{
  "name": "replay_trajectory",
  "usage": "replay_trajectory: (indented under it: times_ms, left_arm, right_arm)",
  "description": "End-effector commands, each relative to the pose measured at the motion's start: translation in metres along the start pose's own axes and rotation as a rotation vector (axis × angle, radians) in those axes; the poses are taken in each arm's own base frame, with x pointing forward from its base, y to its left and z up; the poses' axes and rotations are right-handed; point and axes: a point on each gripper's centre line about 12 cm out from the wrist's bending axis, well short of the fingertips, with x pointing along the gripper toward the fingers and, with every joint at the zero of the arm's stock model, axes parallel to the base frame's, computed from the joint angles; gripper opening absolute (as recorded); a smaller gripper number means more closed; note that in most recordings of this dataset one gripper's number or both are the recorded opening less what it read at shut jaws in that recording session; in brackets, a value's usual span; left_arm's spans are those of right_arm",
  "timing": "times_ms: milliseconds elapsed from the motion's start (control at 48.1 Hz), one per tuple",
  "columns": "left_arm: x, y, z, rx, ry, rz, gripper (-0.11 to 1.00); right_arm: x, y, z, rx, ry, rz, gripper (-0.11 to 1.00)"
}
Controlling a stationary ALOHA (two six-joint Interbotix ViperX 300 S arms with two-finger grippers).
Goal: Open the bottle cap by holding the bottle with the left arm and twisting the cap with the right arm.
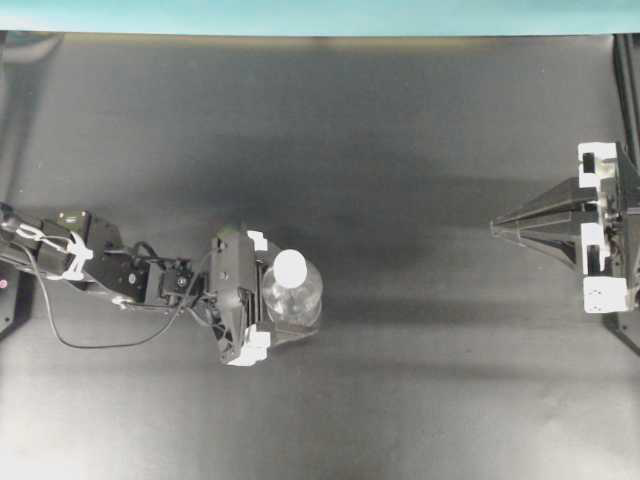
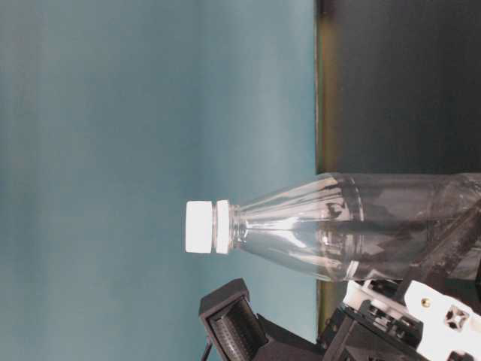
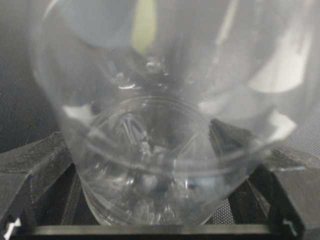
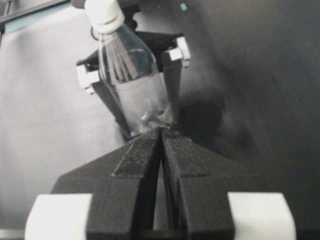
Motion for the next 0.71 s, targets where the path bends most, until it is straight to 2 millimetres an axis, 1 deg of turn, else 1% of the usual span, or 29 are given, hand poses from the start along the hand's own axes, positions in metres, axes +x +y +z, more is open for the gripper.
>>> replay_trajectory:
  times_ms: [0, 125, 187, 229, 353, 436, 499, 540, 665, 686]
  left_arm:
    - [0.002, -0.007, 0.005, 0.031, -0.017, -0.018, 0.89]
    - [0.002, -0.007, 0.005, 0.033, -0.015, -0.019, 0.89]
    - [0.003, -0.007, 0.006, 0.032, -0.017, -0.018, 0.89]
    - [0.003, -0.007, 0.007, 0.032, -0.020, -0.018, 0.89]
    - [0.004, -0.008, 0.008, 0.032, -0.023, -0.020, 0.89]
    - [0.004, -0.008, 0.008, 0.032, -0.021, -0.020, 0.89]
    - [0.005, -0.008, 0.008, 0.032, -0.023, -0.020, 0.89]
    - [0.004, -0.007, 0.008, 0.031, -0.023, -0.019, 0.89]
    - [0.006, -0.007, 0.011, 0.031, -0.031, -0.018, 0.89]
    - [0.006, -0.007, 0.010, 0.031, -0.029, -0.018, 0.89]
  right_arm:
    - [0.001, 0.003, 0.006, 0.022, -0.010, 0.008, 0.00]
    - [0.001, 0.010, 0.009, 0.054, 0.052, 0.017, 0.00]
    - [0.003, 0.014, 0.011, 0.071, 0.136, 0.009, 0.00]
    - [0.004, 0.019, 0.013, 0.086, 0.224, -0.005, 0.00]
    - [0.010, 0.032, 0.036, 0.101, 0.372, -0.036, 0.00]
    - [0.019, 0.040, 0.055, 0.107, 0.466, -0.064, 0.04]
    - [0.030, 0.046, 0.067, 0.102, 0.538, -0.084, 0.12]
    - [0.040, 0.052, 0.074, 0.090, 0.596, -0.092, 0.20]
    - [0.068, 0.062, 0.089, 0.063, 0.674, -0.109, 0.54]
    - [0.072, 0.064, 0.092, 0.059, 0.677, -0.107, 0.61]
